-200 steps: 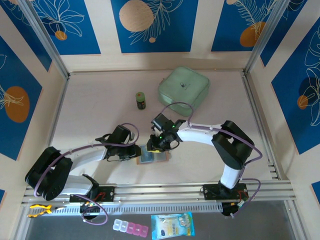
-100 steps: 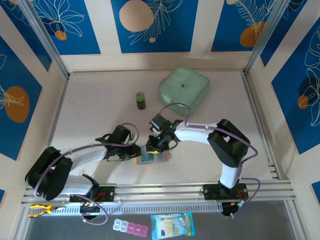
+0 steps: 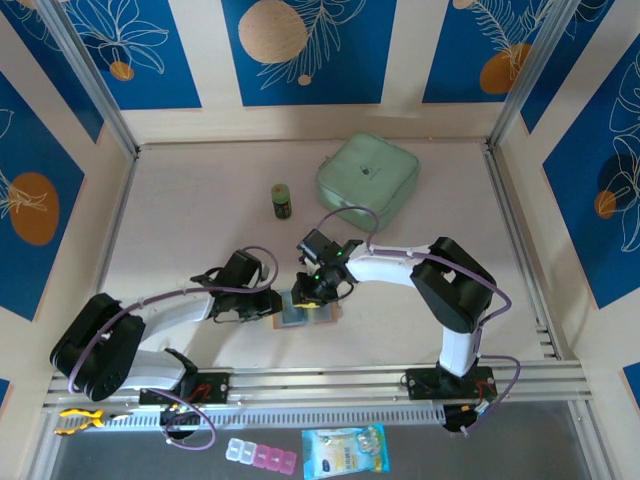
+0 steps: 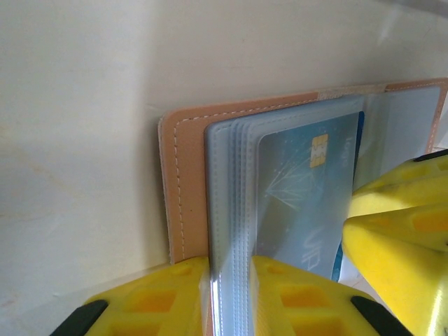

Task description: Take the credit cards out of the card holder

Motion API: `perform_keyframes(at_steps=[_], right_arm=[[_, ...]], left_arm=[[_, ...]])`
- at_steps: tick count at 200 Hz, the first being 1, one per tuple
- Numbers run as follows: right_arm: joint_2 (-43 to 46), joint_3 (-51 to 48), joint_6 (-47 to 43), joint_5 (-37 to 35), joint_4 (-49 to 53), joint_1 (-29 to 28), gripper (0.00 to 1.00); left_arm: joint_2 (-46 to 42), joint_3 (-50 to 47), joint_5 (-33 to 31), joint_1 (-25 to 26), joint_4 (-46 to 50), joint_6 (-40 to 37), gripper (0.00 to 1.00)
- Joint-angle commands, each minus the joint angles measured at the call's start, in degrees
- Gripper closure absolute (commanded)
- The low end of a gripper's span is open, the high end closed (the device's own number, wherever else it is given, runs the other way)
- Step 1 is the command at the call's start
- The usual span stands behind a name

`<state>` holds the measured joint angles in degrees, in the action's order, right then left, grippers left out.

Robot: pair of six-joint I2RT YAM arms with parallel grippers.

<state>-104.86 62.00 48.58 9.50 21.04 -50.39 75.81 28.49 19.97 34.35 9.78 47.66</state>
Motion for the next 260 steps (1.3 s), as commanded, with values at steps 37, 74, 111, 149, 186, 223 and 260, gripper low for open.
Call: perform_keyframes(at_steps=[37, 74, 111, 149, 186, 223, 260], right_arm=[[0.25, 1.20, -1.46, -3.12, 4.78, -0.44, 0.73], [0.61, 1.62, -2.12, -4.44, 6.06, -0.47, 0.73], [1.22, 1.72, -2.45, -5.08, 6.72, -0.54, 0.73], [1.90, 1.90, -2.53, -5.18, 6.63, -0.59, 0.73], [2.54, 1.90, -2.63, -5.45, 6.77, -0.65, 0.73], [3.29, 1.77, -2.52, -5.45, 6.88, -0.66, 0.72], [4.38, 1.31, -2.47, -5.63, 6.87, -0.56, 0.73]], left_arm=[[-0.20, -0.19, 0.44, -0.52, 1.64, -0.01, 0.78], [-0.28, -0.19, 0.42, -0.56, 1.82, -0.09, 0.78], [-0.44, -0.24, 0.41, -0.59, 1.86, -0.03, 0.78], [-0.47, -0.12, 0.41, -0.55, 1.99, -0.02, 0.79], [-0.84, 0.20, 0.33, -0.57, 2.07, -0.02, 0.79], [-1.35, 1.43, 0.22, -0.54, 2.30, -0.03, 0.79], [-2.34, 2.71, 0.25, -0.57, 3.24, 0.04, 0.79]])
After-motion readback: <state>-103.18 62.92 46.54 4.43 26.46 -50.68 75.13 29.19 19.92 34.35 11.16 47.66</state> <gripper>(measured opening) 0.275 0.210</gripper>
